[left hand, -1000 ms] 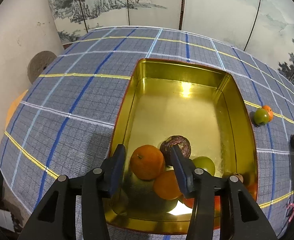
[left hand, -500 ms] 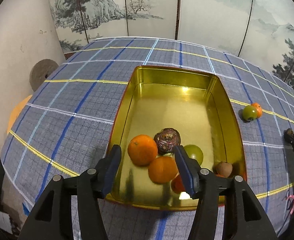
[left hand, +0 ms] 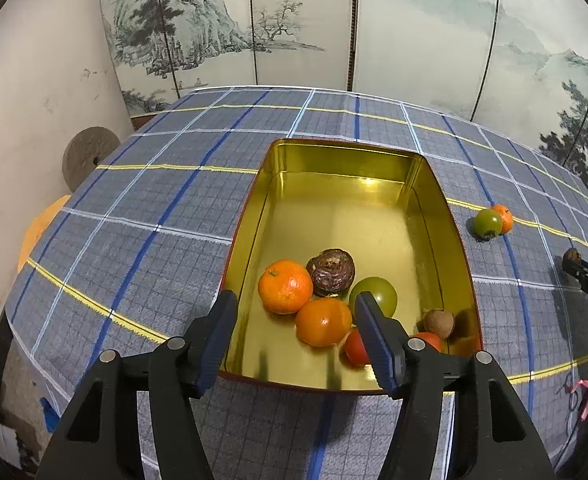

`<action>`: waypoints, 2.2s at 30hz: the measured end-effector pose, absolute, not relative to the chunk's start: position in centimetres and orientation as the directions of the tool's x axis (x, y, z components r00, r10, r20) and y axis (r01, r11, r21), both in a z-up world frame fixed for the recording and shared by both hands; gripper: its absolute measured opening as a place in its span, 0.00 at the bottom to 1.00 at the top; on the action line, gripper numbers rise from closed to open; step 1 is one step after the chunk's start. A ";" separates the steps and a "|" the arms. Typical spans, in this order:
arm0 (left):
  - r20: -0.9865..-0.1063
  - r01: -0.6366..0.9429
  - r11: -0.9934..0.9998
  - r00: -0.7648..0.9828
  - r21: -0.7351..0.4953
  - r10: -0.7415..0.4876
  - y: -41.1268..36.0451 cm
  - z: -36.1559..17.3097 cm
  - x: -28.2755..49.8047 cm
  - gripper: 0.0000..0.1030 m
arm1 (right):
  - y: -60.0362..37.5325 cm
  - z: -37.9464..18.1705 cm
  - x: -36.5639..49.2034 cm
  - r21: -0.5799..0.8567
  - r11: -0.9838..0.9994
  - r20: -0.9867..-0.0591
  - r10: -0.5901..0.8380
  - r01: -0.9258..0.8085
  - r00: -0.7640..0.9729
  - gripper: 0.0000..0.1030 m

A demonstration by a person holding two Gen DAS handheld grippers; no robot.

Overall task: Organize fruits
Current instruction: 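Carry the dark brown round fruit into the gold tin and open the right gripper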

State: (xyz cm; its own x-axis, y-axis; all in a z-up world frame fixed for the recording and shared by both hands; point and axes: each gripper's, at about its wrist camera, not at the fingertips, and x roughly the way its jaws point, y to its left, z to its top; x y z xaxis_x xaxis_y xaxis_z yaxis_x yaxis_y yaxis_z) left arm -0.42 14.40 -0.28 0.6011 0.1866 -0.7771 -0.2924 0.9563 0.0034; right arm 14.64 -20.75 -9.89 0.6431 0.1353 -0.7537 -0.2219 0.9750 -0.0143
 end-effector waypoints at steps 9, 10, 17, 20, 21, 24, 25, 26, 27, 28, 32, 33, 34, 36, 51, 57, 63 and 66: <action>-0.775 -0.308 0.952 0.602 -0.005 0.191 14.9 -0.4 -1.1 0.60 | -15.8 -7.2 12.9 0.022 0.938 -0.731 0.251 -0.345 0.634 0.35; -0.773 -0.312 0.950 0.604 -0.007 0.192 15.0 -0.4 -1.2 0.60 | -15.0 -7.0 12.6 0.029 0.931 -0.729 0.270 -0.365 0.629 0.35; -0.771 -0.351 0.936 0.601 -0.019 0.209 16.8 -0.2 -2.3 0.60 | -9.0 -4.8 10.2 0.061 0.858 -0.703 0.400 -0.510 0.588 0.35; -0.772 -0.368 0.930 0.598 -0.026 0.215 17.5 -0.2 -2.8 0.60 | -6.1 -4.2 9.0 0.058 0.818 -0.696 0.445 -0.573 0.564 0.35; -0.773 -0.371 0.928 0.597 -0.028 0.215 17.7 -0.2 -3.0 0.60 | -5.1 -4.0 8.6 0.060 0.801 -0.696 0.461 -0.596 0.551 0.35; -0.775 -0.385 0.923 0.591 -0.025 0.226 18.3 -0.4 -3.4 0.60 | -2.4 -4.0 7.6 0.064 0.761 -0.697 0.497 -0.646 0.517 0.36; -0.776 -0.388 0.921 0.589 -0.026 0.226 18.5 -0.4 -3.6 0.60 | -1.4 -4.2 7.4 0.061 0.746 -0.702 0.504 -0.663 0.503 0.36; -0.778 -0.396 0.918 0.584 -0.023 0.232 18.8 -0.5 -3.7 0.60 | -0.6 -4.4 7.1 0.057 0.735 -0.707 0.507 -0.675 0.493 0.36; -0.779 -0.401 0.916 0.581 -0.022 0.236 19.0 -0.5 -3.8 0.60 | 0.0 -4.5 6.9 0.055 0.727 -0.711 0.511 -0.685 0.484 0.36; -0.780 -0.404 0.914 0.579 -0.022 0.237 19.2 -0.6 -3.9 0.60 | 0.7 -4.7 6.7 0.054 0.717 -0.715 0.514 -0.695 0.474 0.36; -0.788 -0.418 0.908 0.566 -0.020 0.243 19.8 -1.0 -4.3 0.60 | 2.9 -5.8 6.2 0.038 0.688 -0.736 0.510 -0.725 0.445 0.36; -0.789 -0.422 0.906 0.564 -0.022 0.243 20.0 -1.1 -4.5 0.60 | 3.3 -6.0 6.1 0.032 0.683 -0.741 0.506 -0.730 0.441 0.36; -0.790 -0.425 0.905 0.562 -0.023 0.244 20.2 -1.2 -4.5 0.60 | 3.7 -6.3 6.0 0.025 0.679 -0.747 0.500 -0.733 0.438 0.36; -0.794 -0.428 0.903 0.558 -0.028 0.241 20.4 -1.4 -4.6 0.60 | 4.3 -6.7 5.8 0.021 0.672 -0.756 0.495 -0.740 0.428 0.36; -0.795 -0.433 0.901 0.557 -0.032 0.240 21.1 -1.6 -4.7 0.60 | 5.6 -8.4 6.0 0.005 0.669 -0.783 0.465 -0.743 0.413 0.36; -0.797 -0.431 0.902 0.556 -0.032 0.237 21.0 -1.5 -4.6 0.60 | 5.9 -8.8 5.8 -0.008 0.664 -0.789 0.455 -0.748 0.412 0.36; -0.797 -0.424 0.904 0.562 -0.046 0.223 20.6 -1.6 -4.7 0.60 | 5.9 -8.8 5.9 -0.007 0.666 -0.789 0.455 -0.746 0.413 0.37; -0.797 -0.423 0.905 0.562 -0.048 0.221 20.4 -1.6 -4.8 0.60 | 5.8 -8.7 5.9 0.001 0.666 -0.787 0.461 -0.746 0.410 0.37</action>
